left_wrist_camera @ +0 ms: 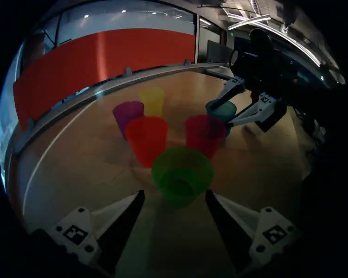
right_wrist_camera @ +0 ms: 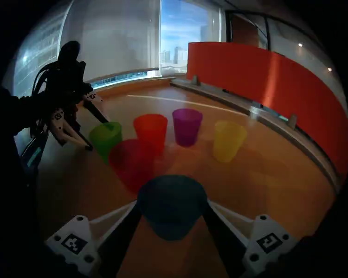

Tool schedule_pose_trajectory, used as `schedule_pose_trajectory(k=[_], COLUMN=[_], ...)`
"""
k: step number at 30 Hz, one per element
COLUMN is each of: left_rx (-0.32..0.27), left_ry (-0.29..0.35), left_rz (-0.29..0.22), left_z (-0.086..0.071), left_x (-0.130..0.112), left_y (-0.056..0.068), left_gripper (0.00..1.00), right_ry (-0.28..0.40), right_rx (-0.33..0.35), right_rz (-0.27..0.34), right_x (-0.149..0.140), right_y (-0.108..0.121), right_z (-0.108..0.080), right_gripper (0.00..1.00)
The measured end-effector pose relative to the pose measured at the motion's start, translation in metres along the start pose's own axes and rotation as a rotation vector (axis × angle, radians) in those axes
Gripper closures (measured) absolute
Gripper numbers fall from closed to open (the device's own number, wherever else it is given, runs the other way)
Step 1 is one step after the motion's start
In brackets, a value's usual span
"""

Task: Pour water

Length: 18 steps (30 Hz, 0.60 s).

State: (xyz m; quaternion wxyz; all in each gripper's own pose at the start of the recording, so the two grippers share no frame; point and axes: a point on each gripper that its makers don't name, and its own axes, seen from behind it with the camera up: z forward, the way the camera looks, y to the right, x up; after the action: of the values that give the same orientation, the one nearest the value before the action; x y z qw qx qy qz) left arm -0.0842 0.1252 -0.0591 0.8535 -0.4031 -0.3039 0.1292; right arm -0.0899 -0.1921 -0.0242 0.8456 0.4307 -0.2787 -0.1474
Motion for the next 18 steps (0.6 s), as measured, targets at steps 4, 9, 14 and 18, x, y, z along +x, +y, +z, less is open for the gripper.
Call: schedule_pose_trajectory(k=[4, 9, 14, 18], left_rx=[0.005, 0.014, 0.025, 0.034], left_ry=[0.005, 0.002, 0.004, 0.007], left_rz=[-0.008, -0.008, -0.015, -0.021], left_z=[-0.004, -0.008, -0.012, -0.016], left_x=[-0.003, -0.008, -0.007, -0.006], left_y=[0.002, 0.005, 0.002, 0.0], left_gripper=[0.03, 0.03, 0.03, 0.03], right_ry=[-0.002, -0.002, -0.006, -0.008], right_rx=[-0.001, -0.008, -0.013, -0.021], right_rz=[0.008, 0.019, 0.019, 0.016], right_x=[-0.004, -0.008, -0.011, -0.013], right_y=[0.001, 0.003, 0.003, 0.002], right_z=[-0.002, -0.005, -0.007, -0.008], right_gripper=[0.09, 0.09, 0.02, 0.0])
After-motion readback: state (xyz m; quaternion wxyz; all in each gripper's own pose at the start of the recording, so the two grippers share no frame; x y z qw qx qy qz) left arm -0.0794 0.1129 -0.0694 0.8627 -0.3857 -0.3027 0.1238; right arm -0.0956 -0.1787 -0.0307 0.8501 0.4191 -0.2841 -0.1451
